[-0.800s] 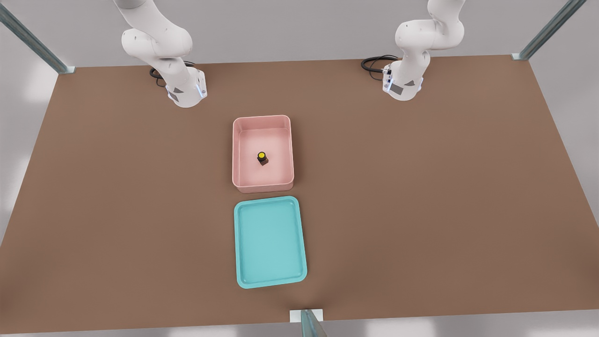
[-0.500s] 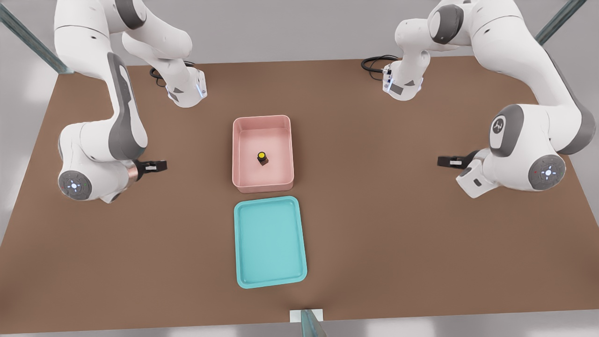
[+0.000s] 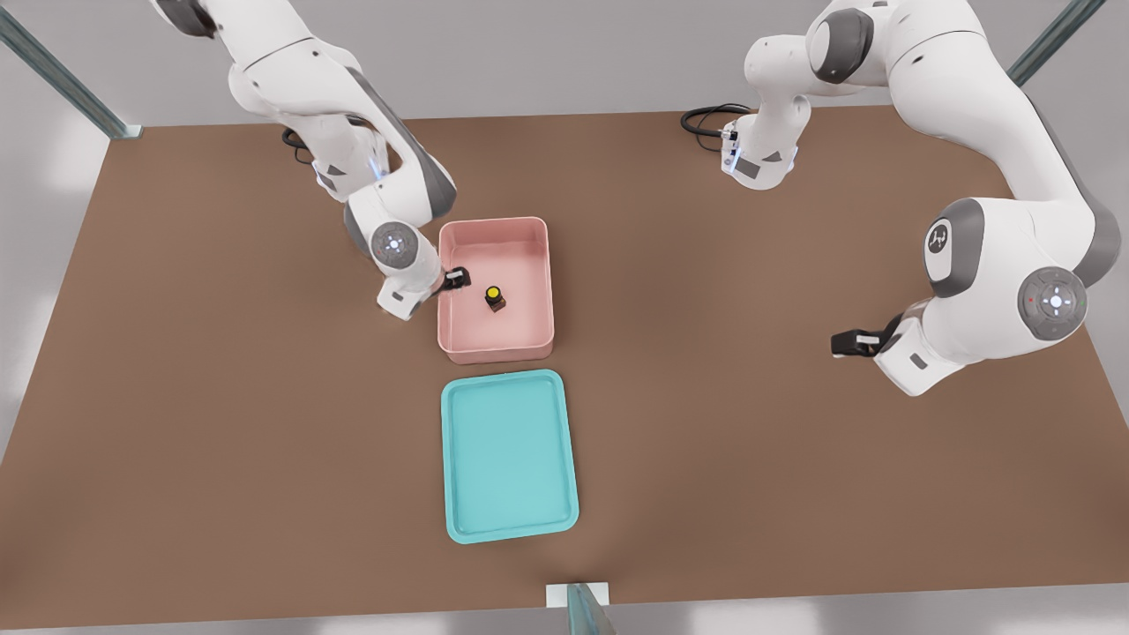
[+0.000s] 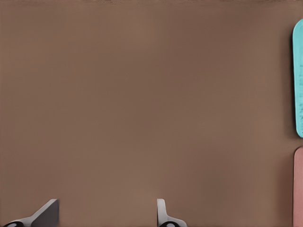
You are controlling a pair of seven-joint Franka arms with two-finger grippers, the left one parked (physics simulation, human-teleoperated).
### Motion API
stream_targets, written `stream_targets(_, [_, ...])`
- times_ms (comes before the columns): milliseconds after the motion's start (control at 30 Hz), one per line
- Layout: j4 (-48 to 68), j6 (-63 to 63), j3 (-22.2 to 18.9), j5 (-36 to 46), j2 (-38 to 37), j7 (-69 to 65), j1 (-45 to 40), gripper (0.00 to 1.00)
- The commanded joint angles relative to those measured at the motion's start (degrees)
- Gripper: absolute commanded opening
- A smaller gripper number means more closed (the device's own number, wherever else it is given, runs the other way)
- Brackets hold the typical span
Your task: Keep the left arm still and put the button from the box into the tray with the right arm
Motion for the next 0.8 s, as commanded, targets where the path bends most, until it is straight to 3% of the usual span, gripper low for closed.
stream_targets(0, [0.6,7.9,0.1,0.3,0.6,30.0,4.2,1.0])
stream_targets(167, [1.9,8.3,0.2,0.4,2.5,41.3,10.1,1.0])
stream_targets(233, [0.2,13.7,0.2,0.4,3.7,45.0,11.3,1.0])
stream_targets(433, [-6.2,22.5,0.0,0.3,3.3,45.7,10.7,1.0])
stream_targets(767, [-6.3,26.3,-1.3,-1.5,8.0,45.1,9.0,1.0])
